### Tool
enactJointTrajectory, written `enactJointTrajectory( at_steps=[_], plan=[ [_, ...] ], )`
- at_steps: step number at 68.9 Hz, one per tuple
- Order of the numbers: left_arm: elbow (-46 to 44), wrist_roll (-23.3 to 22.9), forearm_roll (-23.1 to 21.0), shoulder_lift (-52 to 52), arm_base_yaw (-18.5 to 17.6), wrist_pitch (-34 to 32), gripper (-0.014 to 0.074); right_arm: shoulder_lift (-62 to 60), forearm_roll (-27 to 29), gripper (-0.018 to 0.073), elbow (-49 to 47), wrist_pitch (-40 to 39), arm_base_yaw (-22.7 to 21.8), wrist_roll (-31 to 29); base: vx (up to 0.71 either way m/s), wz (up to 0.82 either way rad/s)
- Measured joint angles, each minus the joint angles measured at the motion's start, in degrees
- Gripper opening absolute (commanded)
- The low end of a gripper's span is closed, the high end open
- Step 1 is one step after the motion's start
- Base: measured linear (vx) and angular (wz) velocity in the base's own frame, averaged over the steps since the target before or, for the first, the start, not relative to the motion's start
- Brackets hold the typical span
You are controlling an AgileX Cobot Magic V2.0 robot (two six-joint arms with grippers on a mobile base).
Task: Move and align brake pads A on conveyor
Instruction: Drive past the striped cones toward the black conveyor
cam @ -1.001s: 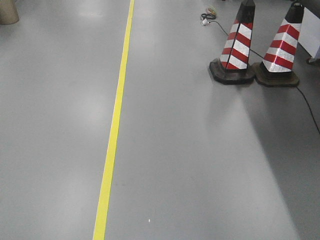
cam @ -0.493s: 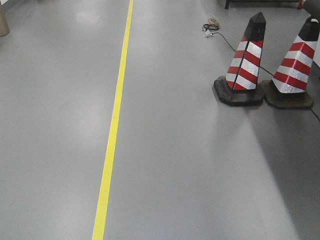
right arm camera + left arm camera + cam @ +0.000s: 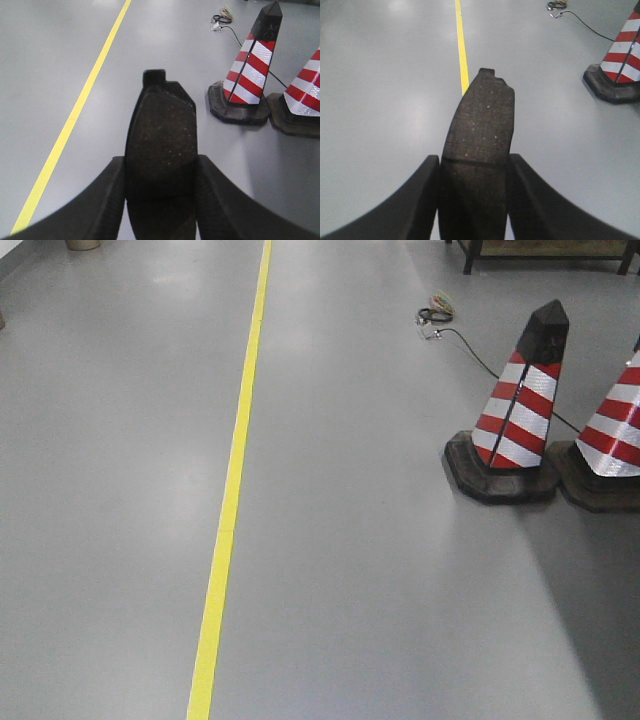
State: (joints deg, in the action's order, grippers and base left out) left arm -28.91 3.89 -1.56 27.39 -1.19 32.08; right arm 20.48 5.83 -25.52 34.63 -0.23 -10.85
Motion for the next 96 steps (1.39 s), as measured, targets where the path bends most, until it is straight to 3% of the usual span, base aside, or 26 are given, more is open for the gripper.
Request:
enactJointTrajectory(
  at_steps=[66, 96],
  plan=[
    [0.00, 0.00, 0.00, 0.00, 0.00, 0.00, 0.0146, 0.00, 0.00, 0.0014, 0.00, 0.06, 0.00, 0.00, 0.53, -0.01],
    [0.02, 0.00, 0.00, 0.00, 0.00, 0.00, 0.0146, 0.00, 0.00, 0.0014, 0.04, 0.06, 0.00, 0.00, 0.44, -0.29]
  ],
)
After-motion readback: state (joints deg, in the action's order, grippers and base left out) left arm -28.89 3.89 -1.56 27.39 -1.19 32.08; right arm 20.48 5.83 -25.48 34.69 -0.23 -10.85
